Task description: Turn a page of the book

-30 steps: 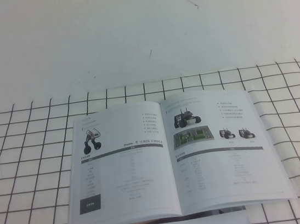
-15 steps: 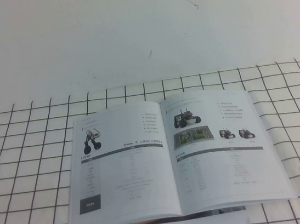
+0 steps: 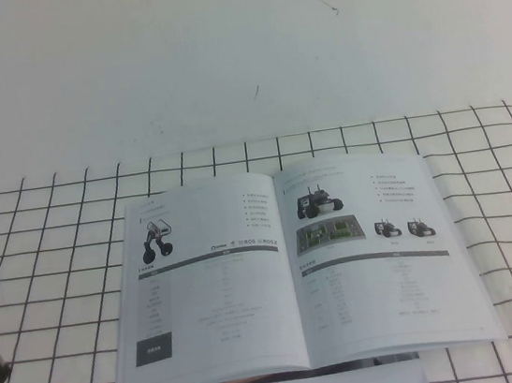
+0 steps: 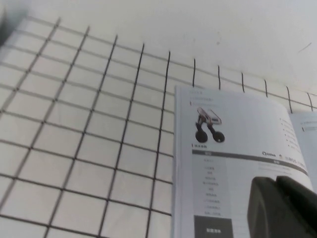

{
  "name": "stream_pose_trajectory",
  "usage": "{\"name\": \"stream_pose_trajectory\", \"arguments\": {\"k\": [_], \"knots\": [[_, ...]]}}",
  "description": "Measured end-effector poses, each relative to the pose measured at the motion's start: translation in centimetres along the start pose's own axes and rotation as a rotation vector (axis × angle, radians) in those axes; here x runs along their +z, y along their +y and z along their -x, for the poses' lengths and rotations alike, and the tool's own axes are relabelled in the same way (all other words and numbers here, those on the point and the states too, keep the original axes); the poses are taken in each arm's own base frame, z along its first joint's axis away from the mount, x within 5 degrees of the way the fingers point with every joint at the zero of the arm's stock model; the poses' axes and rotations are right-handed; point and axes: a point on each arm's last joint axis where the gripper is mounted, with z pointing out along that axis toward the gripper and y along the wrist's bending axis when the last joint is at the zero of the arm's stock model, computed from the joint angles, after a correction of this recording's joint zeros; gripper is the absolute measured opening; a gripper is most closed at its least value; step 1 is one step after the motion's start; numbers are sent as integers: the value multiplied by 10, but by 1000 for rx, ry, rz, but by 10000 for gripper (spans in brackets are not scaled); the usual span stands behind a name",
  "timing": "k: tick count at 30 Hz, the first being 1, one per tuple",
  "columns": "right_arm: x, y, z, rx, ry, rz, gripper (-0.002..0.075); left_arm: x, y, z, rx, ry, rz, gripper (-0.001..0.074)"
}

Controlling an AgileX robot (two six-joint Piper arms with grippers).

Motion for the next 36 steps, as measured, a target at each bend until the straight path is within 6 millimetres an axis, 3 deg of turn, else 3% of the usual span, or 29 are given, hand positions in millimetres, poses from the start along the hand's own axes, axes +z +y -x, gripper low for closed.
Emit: {"name": "stream_pose_trajectory", "arguments": {"k": [5, 13, 18, 22, 29, 32, 36], "knots": [[10, 1, -6, -2, 68, 7, -2, 31, -2, -1, -95, 133, -1, -2], [36, 0, -5, -6, 128, 10, -2, 77, -22, 30, -41, 290, -74, -2], [57, 0, 10, 19, 351, 44, -2, 102, -50, 50, 44, 387, -225, -2], [70, -1, 18, -10, 412, 60, -2, 121, -78, 55, 177, 403, -331, -2], [87, 1, 10, 48, 447, 63, -2, 168, -107, 37, 281, 494, -400, -2], [103, 3, 7, 82, 522, 74, -2, 193, -106, 19, 306, 543, -384, -2], [138, 5, 1, -1, 729, 150, -2, 221, -97, -10, 306, 649, -352, -2]]}}
